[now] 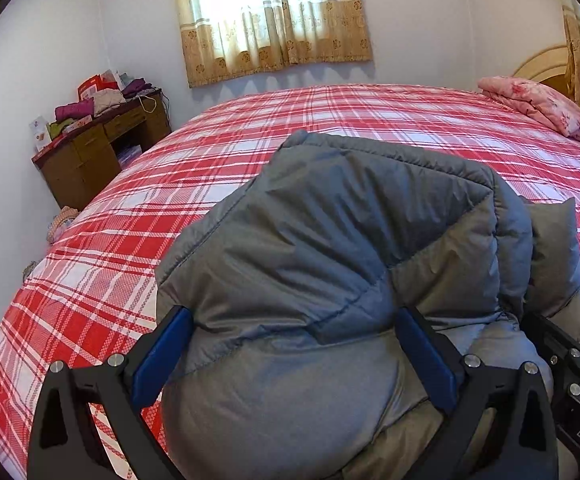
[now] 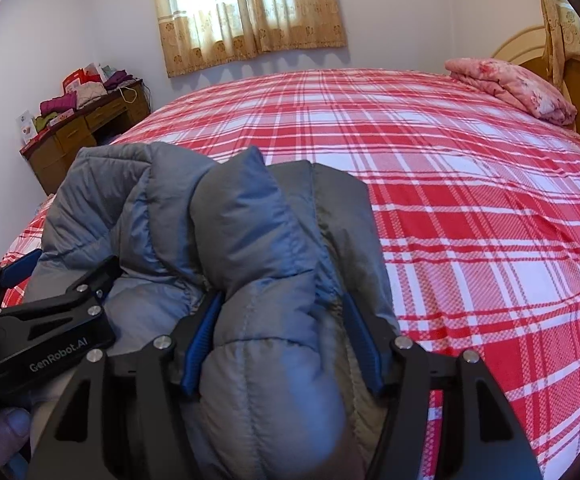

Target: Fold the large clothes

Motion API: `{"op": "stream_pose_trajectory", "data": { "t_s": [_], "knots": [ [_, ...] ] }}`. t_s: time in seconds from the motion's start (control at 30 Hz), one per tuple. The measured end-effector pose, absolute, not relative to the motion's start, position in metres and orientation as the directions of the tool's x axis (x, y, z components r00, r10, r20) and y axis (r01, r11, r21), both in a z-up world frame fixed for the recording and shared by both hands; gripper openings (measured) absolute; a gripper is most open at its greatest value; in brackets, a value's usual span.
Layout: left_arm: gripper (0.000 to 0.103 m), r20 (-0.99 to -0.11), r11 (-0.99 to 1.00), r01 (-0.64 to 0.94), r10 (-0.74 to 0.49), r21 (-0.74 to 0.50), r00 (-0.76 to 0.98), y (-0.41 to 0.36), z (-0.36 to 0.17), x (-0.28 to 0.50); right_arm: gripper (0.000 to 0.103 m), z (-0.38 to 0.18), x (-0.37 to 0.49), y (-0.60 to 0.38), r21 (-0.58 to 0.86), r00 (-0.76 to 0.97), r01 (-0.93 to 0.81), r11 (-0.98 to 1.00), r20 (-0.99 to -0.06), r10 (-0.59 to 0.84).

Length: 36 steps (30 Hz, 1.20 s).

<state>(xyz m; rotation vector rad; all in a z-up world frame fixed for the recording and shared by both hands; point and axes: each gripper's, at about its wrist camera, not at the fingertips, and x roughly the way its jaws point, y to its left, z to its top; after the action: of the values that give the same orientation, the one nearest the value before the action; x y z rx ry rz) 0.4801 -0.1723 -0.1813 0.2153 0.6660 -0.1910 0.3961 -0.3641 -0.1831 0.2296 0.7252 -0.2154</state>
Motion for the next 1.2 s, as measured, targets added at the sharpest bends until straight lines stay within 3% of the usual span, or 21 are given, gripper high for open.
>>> {"op": "stream_pose_trajectory", "data": {
  "t_s": [1.2],
  "knots": [
    [0.102, -0.685, 0.949, 0.268, -0.086, 0.164, 0.723, -0.18, -0.192, 0.494, 0.068, -0.196, 0.406, -0.362, 0.134, 0.673, 0.29, 0.947, -0.732, -0.102]
  ]
}}
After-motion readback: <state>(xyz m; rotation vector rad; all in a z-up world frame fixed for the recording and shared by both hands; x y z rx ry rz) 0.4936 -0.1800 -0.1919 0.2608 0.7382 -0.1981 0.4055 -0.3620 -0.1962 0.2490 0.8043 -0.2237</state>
